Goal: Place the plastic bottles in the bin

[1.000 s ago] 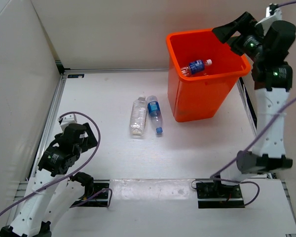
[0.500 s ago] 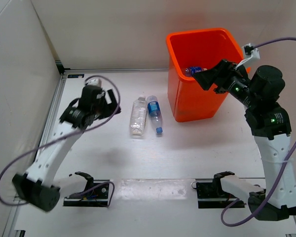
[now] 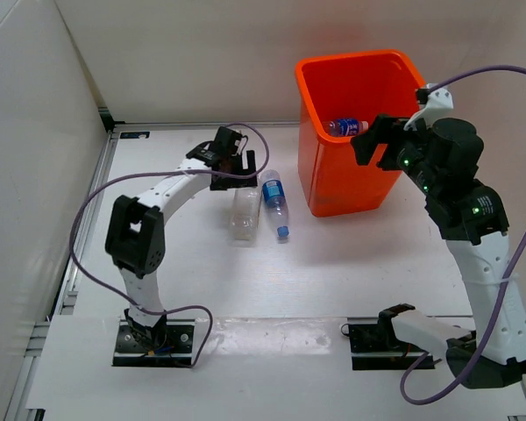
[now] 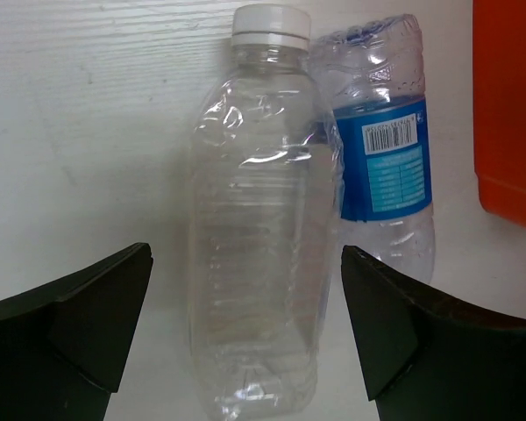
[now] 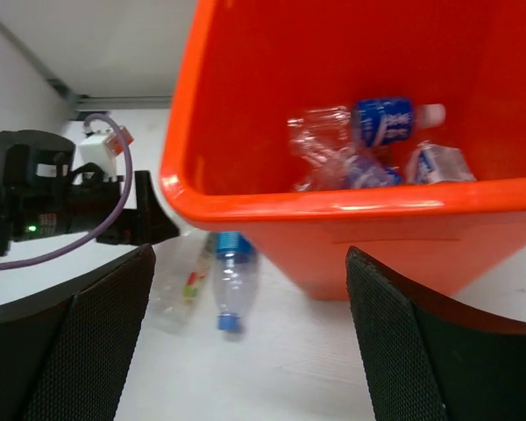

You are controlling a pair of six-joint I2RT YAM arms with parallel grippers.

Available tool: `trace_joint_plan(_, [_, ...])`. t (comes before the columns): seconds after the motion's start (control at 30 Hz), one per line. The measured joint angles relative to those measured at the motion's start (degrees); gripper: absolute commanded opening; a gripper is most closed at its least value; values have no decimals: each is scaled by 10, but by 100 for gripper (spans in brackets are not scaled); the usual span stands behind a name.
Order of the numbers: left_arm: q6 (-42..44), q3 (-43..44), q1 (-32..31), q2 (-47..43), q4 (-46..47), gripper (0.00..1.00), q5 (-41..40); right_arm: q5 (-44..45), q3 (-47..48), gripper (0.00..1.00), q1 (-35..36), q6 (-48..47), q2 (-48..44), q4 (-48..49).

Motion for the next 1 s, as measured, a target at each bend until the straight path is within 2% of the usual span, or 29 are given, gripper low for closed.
trace_joint_plan(0.17, [34, 38, -15, 68, 0, 99, 0, 111, -5, 90, 92, -93, 10, 8])
trace_joint_plan(0.4, [59, 100, -23, 143, -25, 99, 8, 163, -37, 90, 64, -129, -13, 12])
trace_joint_plan(0.5, [59, 105, -23, 152, -31, 92, 9, 182, -43, 90, 68, -147, -28, 13])
trace_joint_plan(0.53, [59, 106, -22, 152, -32, 84, 8, 185, -47, 90, 68, -151, -32, 14])
trace_joint_plan(0.63, [52, 112, -18, 154, -42, 70, 10, 201, -56, 90, 74, -161, -42, 15])
trace_joint_plan(0.87, [47, 167, 18, 169, -78, 62, -1, 246, -70, 90, 120, -195, -31, 30])
trace_joint_plan(1.0, [57, 249, 52, 165, -62, 61, -26, 285, -79, 90, 123, -188, -28, 39])
